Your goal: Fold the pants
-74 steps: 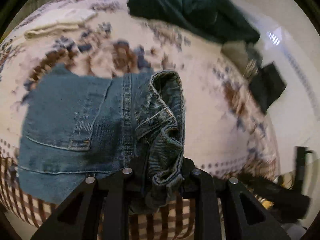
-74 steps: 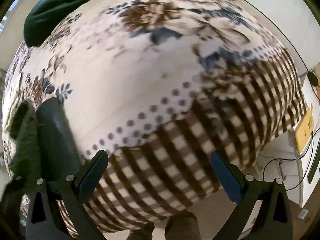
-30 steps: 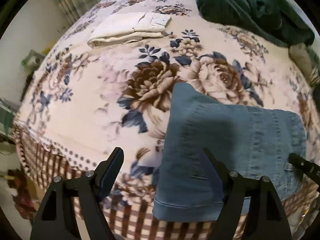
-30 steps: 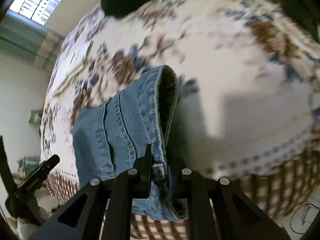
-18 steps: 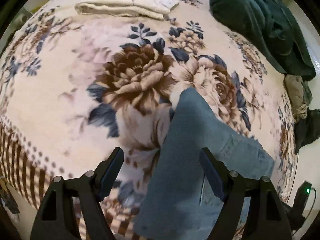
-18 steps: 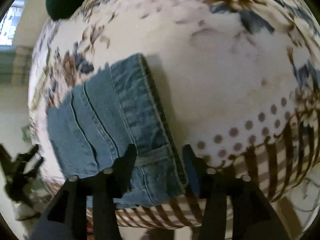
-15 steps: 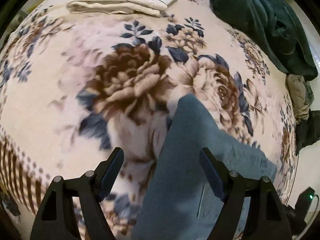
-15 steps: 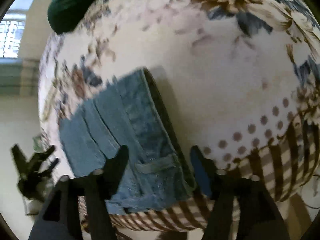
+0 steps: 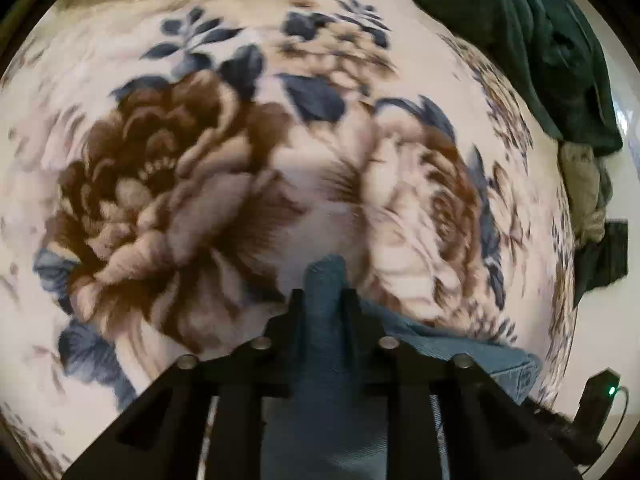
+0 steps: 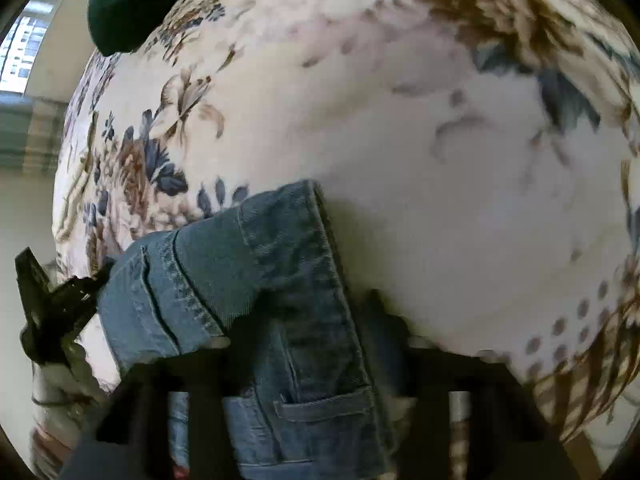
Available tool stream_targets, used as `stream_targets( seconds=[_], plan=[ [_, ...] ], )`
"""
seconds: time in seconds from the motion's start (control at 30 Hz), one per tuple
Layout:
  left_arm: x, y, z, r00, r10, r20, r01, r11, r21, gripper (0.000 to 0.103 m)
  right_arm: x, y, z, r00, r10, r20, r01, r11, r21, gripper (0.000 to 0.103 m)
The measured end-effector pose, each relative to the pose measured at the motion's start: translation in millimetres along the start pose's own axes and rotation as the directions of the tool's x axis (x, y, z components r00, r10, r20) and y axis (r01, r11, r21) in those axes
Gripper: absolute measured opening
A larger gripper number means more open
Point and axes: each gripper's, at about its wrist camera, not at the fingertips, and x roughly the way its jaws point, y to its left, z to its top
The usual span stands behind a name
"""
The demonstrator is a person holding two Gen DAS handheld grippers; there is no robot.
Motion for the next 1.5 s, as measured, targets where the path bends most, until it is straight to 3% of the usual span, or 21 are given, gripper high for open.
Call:
stream_targets(
  seconds=[0.13, 0.23, 0.33, 0.37, 0.4, 0.47, 0.5, 0.57, 0.67, 0.77, 0.87, 0.97, 1.17, 1.23, 1.37, 1.43, 1.5],
  plan=[
    [10.9, 34.6, 3.0, 0.992, -0.120, -0.037, 0.112, 0.978, -0.176, 0.014, 5.4, -6.6, 3.3, 0.999, 0.017, -0.032, -0.016, 1.000, 0.022, 0.045],
    [-2.7, 26.7, 3.9, 0.991, -0.121, -0.050, 0.112, 0.981, -0.155, 0.016, -3.1, -11.1, 4.6, 0.996, 0.060, -0.062, -0.056, 0.996, 0.063, 0.051],
    [-27.5, 20.4, -5.2, 0.993, -0.111, -0.048, 0.102, 0.983, -0.154, 0.031, -26.8, -26.5, -11.5, 0.996, 0.082, -0.042, -0.077, 0.990, 0.115, 0.056],
    [-40.9, 18.2, -13.6, 0.994, -0.103, -0.026, 0.098, 0.985, -0.140, 0.044, -35.2, -31.9, -21.2, 0.995, 0.092, -0.027, -0.088, 0.988, 0.130, 0.062],
    [-48.7, 17.2, -20.5, 0.994, -0.108, -0.014, 0.106, 0.986, -0.130, 0.069, -42.7, -38.0, -34.2, 0.994, 0.112, -0.018, -0.108, 0.982, 0.152, 0.067],
    [-65.0, 17.5, -40.6, 0.993, -0.118, 0.019, 0.120, 0.987, -0.108, 0.094, -50.4, -50.7, -64.9, 0.984, 0.176, -0.019, -0.168, 0.962, 0.214, 0.068],
    [-68.3, 16.3, -47.9, 0.994, -0.104, 0.024, 0.106, 0.990, -0.096, 0.100, -49.5, -52.7, -76.8, 0.980, 0.199, -0.024, -0.188, 0.954, 0.234, 0.072],
    [-72.0, 15.1, -65.9, 0.997, -0.078, 0.011, 0.078, 0.994, -0.081, 0.101, -42.2, -53.0, -101.4, 0.965, 0.260, -0.042, -0.240, 0.933, 0.269, 0.078],
    [-68.8, 15.5, -93.4, 0.995, -0.095, -0.015, 0.093, 0.991, -0.097, 0.101, -12.7, -46.2, -130.1, 0.918, 0.386, -0.089, -0.340, 0.885, 0.319, 0.080],
    [-57.7, 15.0, -111.8, 0.996, -0.078, -0.041, 0.074, 0.993, -0.094, 0.101, 21.9, -38.0, -142.1, 0.899, 0.428, -0.094, -0.372, 0.858, 0.353, 0.081],
    [-44.0, 13.2, -124.0, 0.996, -0.050, -0.074, 0.044, 0.996, -0.080, 0.101, 41.2, -28.3, -142.6, 0.875, 0.483, -0.034, -0.447, 0.832, 0.328, 0.082],
    [-36.7, 9.1, -131.8, 0.996, -0.015, -0.085, 0.011, 0.999, -0.046, 0.101, 50.0, -22.9, -141.7, 0.877, 0.480, -0.007, -0.453, 0.833, 0.319, 0.084],
    [-28.8, 7.0, -140.3, 0.995, -0.006, -0.101, 0.004, 1.000, -0.022, 0.101, 60.4, -33.1, -148.8, 0.822, 0.563, 0.089, -0.546, 0.732, 0.407, 0.085],
    [-27.7, 7.2, -140.2, 0.995, -0.013, -0.099, 0.011, 1.000, -0.025, 0.101, 61.0, -29.5, -144.5, 0.817, 0.569, 0.098, -0.555, 0.728, 0.403, 0.088],
    [-28.5, 11.2, -140.4, 0.995, -0.022, -0.093, 0.020, 0.999, -0.026, 0.101, 54.8, -6.2, -135.3, 0.830, 0.544, 0.122, -0.549, 0.760, 0.348, 0.088],
    [-29.6, 14.5, -141.2, 0.995, -0.027, -0.092, 0.025, 0.999, -0.030, 0.101, 47.1, 2.1, -134.5, 0.816, 0.559, 0.146, -0.573, 0.752, 0.325, 0.088],
    [-31.3, 18.6, -141.2, 0.996, -0.027, -0.089, 0.024, 0.999, -0.033, 0.101, 37.3, 12.4, -129.9, 0.789, 0.587, 0.181, -0.613, 0.733, 0.296, 0.088]
  ],
)
